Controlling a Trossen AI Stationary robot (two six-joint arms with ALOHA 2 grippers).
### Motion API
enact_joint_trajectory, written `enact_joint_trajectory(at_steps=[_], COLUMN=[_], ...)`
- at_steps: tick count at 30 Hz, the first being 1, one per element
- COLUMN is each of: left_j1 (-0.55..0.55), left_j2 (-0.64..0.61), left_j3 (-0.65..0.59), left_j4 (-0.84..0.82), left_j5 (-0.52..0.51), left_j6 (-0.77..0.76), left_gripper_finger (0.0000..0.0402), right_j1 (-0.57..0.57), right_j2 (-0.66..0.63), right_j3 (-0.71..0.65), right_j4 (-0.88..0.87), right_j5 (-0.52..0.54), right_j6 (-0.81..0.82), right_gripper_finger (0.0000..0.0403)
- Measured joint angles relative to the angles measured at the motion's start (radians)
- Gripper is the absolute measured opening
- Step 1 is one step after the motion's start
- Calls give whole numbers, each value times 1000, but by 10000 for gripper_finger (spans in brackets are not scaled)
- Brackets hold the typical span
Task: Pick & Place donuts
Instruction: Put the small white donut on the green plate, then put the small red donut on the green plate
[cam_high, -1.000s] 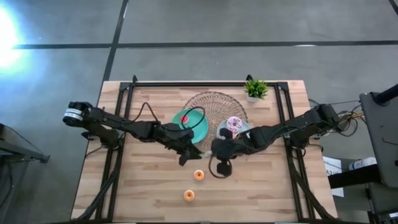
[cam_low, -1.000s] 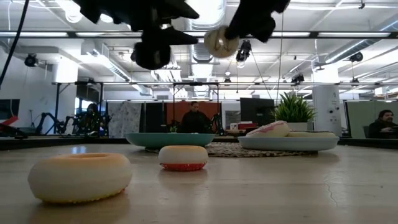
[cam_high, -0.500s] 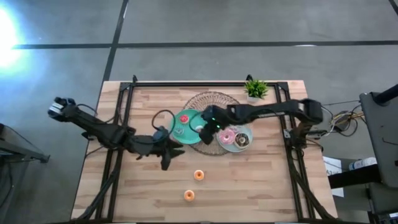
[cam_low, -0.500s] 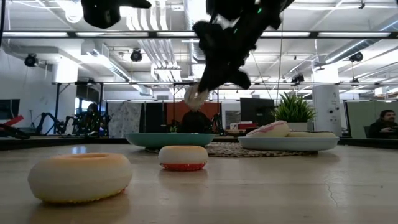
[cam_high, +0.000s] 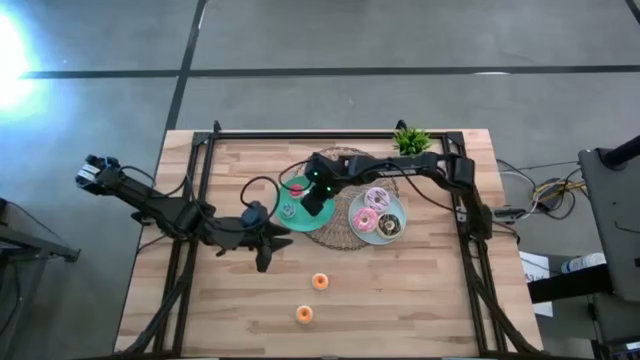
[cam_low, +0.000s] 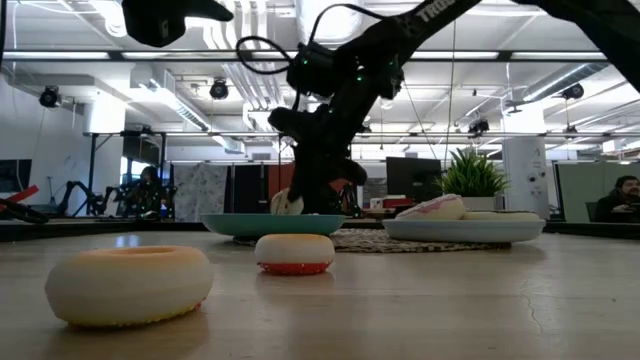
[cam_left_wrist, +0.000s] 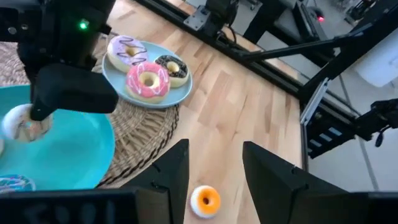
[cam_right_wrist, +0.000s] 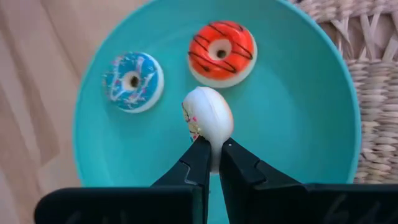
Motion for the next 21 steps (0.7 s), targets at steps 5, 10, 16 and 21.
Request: enact_joint_trajectory(at_steps=[5, 10, 16, 21], left_j1=[0, 0, 1, 1], left_j2=[-2, -3, -4, -4], left_j3=[0, 0, 0, 0], left_j4=[-33, -45, -48, -50], left_j5=[-4, -21, -22, -22], left_j6=[1, 7, 9, 7], left_gripper_finger=[124, 124, 124, 124], right_j1=[-3, 7, 6, 16], right_j2=[52, 53, 52, 21], right_j3=[56, 111, 157, 161], right_j4=[-104, -158, -213, -241], right_j5=[63, 177, 244, 286], right_j6=[-58, -160, -225, -304], right_gripper_finger=[45, 103, 166, 195])
